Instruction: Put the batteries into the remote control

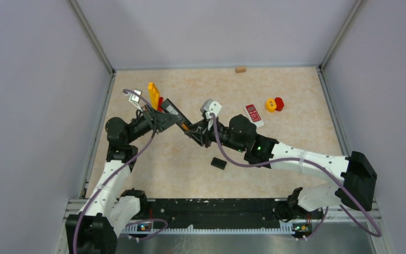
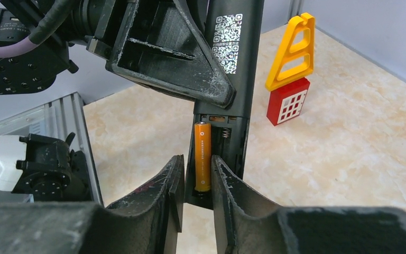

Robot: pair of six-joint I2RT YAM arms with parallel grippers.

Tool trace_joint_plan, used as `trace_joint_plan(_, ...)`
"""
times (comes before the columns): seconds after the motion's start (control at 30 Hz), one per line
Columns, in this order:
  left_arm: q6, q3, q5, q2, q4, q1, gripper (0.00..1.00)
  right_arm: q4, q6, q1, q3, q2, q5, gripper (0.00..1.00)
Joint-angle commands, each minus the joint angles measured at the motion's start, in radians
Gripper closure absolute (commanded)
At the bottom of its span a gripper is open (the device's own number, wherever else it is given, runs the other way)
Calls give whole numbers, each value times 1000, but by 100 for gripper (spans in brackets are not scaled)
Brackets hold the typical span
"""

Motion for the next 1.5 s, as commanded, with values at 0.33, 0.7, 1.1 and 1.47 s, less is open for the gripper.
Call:
trace_joint_plan(0.33,-16,30,7,-19,85,-3,100,-73,60,6,90,-37,88,56)
trace_joint_plan(0.7,14,28,-7,-12,65,-3,100,-88,181,5,88,-106,158,23)
trace_joint_plan(1.1,16,31,-25,-16,68,-3,100,-190,792,-78,52,-110,202,10)
trace_joint_plan(1.47,14,25,-46,-13,71,-3,100,176,1153,-153,-84,-34,-52,8)
